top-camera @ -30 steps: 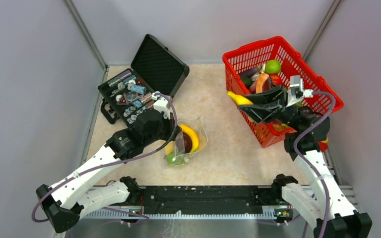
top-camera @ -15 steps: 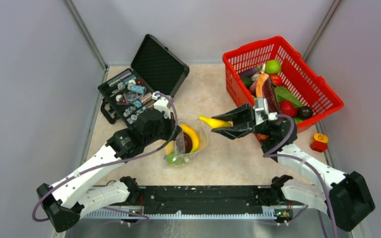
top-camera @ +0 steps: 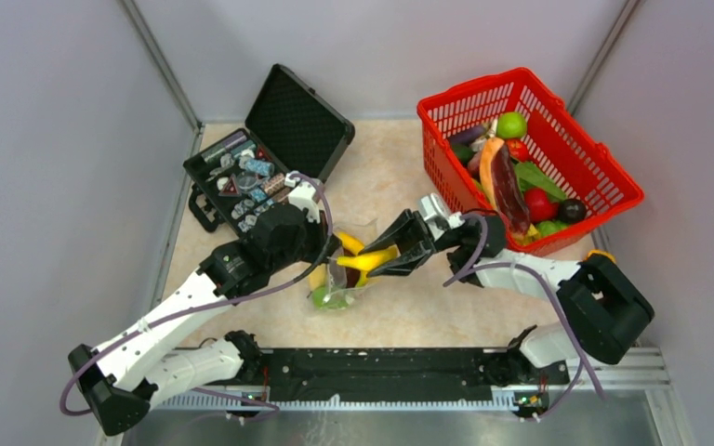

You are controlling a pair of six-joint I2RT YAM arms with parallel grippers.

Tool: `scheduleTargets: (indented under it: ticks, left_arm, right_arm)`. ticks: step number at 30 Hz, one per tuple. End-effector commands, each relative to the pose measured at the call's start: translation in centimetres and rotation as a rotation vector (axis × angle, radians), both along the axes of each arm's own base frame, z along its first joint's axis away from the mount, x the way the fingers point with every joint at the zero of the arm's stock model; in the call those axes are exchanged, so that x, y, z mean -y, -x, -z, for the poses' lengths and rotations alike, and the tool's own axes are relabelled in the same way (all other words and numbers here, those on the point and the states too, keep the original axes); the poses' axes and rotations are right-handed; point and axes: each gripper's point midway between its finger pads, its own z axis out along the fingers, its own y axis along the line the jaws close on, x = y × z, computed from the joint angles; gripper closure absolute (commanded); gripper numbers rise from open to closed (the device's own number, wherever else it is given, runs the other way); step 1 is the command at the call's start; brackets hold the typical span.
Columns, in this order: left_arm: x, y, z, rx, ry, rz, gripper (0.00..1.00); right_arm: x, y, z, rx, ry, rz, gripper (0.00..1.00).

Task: Place the food in the zip-top bag and seal the zipper
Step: Place the fake fruit in the zipper food storage bag.

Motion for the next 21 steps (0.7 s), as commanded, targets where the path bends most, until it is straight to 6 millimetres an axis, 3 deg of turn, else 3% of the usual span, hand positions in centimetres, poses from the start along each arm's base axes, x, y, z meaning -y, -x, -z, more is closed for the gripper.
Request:
scheduleTargets:
  ticks: [1, 6, 13, 16, 18, 21]
  left_arm:
    - [0.8, 0.1, -3.9, 0.080, 0.092, 0.039, 1.00]
    - [1.6, 1.0, -4.7, 0.087, 0.124, 0.114, 1.00]
    - [0.7, 0.5, -4.5, 0.099, 0.103, 0.059, 1.00]
    - [0.6, 0.5, -4.5, 0.100, 0.098, 0.056, 1.00]
    - [0.8, 0.4, -4.6, 0.102, 0.107, 0.058, 1.00]
    - [1.5, 0.9, -5.3, 0.106, 0.137, 0.107, 1.00]
  right_arm:
    - [0.1, 2.9, -3.1, 0.265, -0.146, -0.110, 1.00]
    - [-1.2, 2.7, -2.9, 0.262, -0.119, -0.162, 1.00]
    - [-0.2, 5.4, -4.4, 0.309, -0.061, -0.270, 1.00]
    - [0.6, 7.6, -5.6, 0.362, -0.074, -0.331, 1.00]
    - [0.1, 7.3, -5.4, 0.352, -0.058, -0.326, 1.00]
    - [-1.7, 5.7, -3.5, 0.276, 0.019, -0.299, 1.00]
